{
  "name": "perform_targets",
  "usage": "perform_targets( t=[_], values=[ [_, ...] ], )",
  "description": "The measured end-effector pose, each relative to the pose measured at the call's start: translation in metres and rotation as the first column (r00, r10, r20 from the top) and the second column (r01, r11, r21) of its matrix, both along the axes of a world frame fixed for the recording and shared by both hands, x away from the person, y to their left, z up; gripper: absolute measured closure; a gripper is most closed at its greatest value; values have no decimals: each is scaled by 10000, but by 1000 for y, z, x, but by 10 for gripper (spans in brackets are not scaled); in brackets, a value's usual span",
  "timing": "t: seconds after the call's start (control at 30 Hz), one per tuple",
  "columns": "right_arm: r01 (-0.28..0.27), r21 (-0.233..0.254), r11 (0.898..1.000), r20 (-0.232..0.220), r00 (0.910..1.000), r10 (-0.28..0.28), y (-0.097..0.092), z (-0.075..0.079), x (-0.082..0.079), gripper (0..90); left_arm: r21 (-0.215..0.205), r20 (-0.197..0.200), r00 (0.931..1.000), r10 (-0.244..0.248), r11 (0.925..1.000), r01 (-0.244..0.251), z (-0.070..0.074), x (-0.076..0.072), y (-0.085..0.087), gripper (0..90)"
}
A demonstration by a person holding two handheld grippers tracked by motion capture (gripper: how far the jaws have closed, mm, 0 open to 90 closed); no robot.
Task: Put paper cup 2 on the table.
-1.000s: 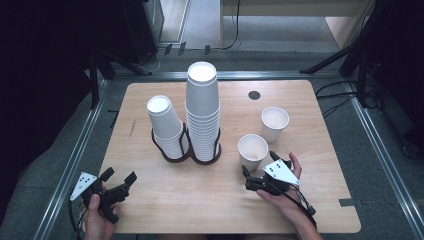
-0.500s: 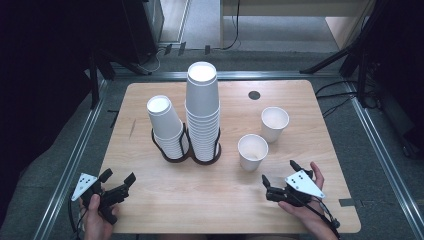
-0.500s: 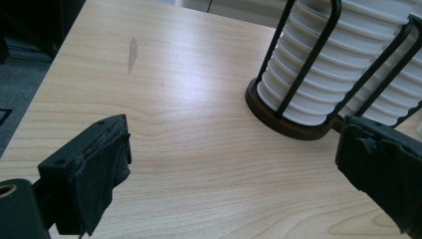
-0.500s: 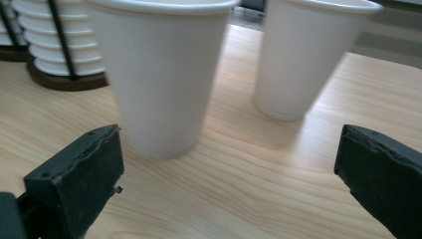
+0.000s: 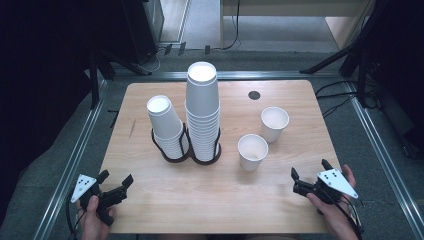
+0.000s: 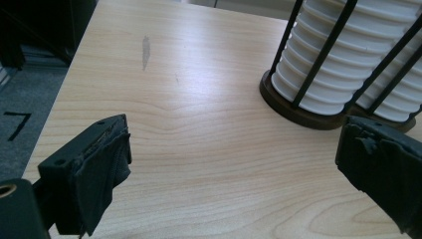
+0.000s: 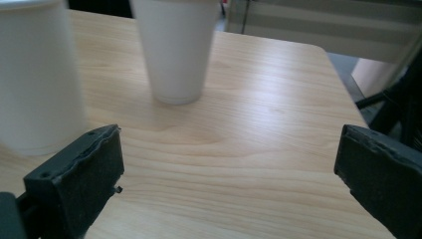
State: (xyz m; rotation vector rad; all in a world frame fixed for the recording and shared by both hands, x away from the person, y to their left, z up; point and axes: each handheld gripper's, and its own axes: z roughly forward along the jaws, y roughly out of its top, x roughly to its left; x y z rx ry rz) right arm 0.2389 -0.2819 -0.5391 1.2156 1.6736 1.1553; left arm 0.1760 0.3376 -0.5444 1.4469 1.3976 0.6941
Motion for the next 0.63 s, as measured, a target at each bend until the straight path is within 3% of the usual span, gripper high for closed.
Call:
perform_targets(
  t=[0.1, 0.27, 0.4, 0.47, 0.63],
  values=[
    [547, 312, 9980, -156, 9984, -543, -13, 1, 2, 0, 135, -4, 10000, -96, 9999, 96, -1, 0, 0, 12],
    [1287, 391, 9909, -367, 9912, -1273, -32, 1, 5, 0, -18, -2, 9998, -205, 9998, 205, -3, 1, 3, 12],
    [1766, 290, 9839, -532, 9831, -1749, -41, 0, 6, 0, -29, -29, 9998, -204, 9998, 204, -4, 1, 6, 12],
    [2159, 497, 9752, -686, 9748, -2123, -50, -1, 5, 0, -116, -37, 9997, -231, 9997, 231, -5, 1, 7, 12],
    [2408, 960, 9658, -753, 9693, -2341, -58, -1, 4, 0, -445, -10, 9989, -462, 9979, 461, -8, 3, 7, 12]
  ],
)
